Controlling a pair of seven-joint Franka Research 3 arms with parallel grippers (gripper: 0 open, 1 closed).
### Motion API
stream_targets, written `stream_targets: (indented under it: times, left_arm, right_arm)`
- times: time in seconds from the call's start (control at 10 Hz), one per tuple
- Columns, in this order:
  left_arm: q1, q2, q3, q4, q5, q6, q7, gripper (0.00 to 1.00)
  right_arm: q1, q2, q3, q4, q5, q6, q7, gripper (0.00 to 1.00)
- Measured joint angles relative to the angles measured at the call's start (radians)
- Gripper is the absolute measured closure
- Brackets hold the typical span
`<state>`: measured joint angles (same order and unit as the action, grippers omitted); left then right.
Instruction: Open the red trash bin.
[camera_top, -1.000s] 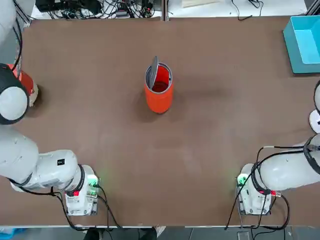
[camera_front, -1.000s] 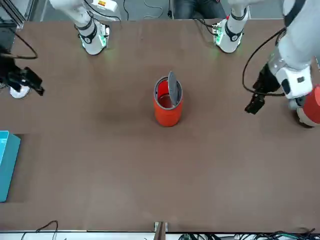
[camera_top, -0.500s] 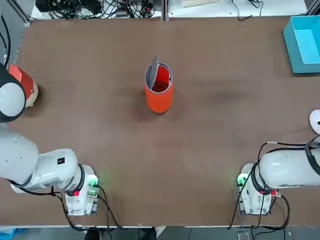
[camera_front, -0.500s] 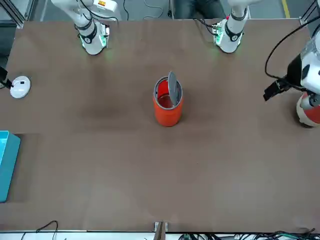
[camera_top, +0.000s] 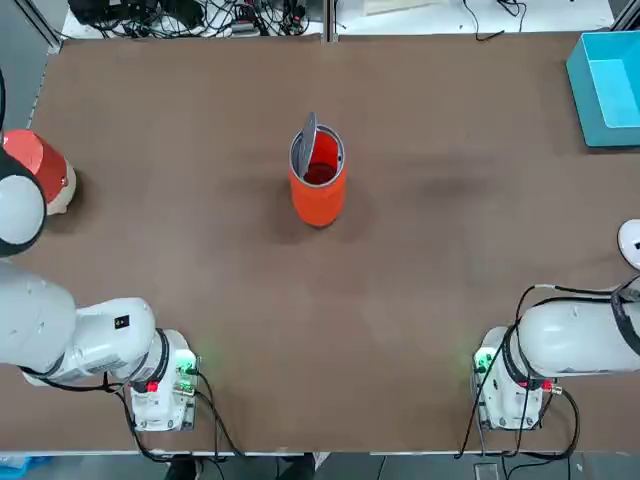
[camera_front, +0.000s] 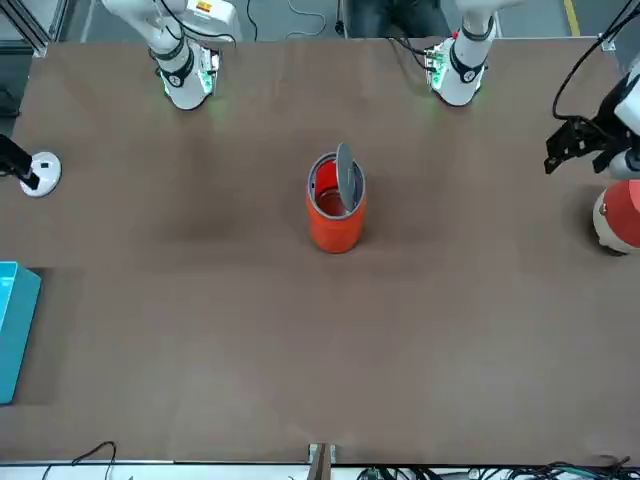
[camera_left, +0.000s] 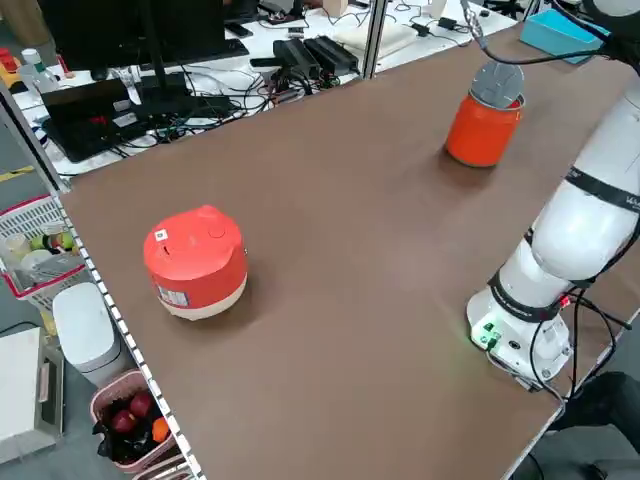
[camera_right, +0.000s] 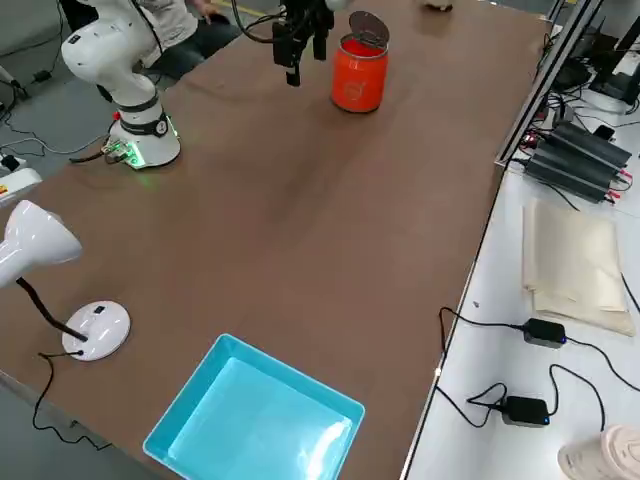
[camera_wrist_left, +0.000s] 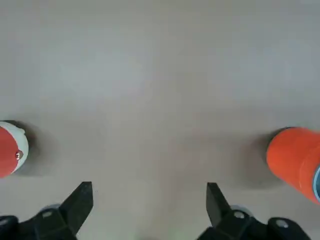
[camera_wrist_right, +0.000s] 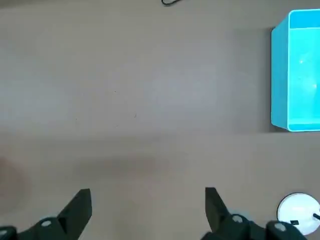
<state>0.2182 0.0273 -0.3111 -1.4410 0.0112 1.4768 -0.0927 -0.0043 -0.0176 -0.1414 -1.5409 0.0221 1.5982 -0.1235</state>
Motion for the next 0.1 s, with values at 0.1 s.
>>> stream_targets:
  times: [0.1]
  left_arm:
    - [0.0,0.0,0.0,0.0,0.0,0.0,-0.002,0.0]
  right_arm:
    - [0.0,-0.003,0.001,-0.001,0.0,0.0,0.0,0.0]
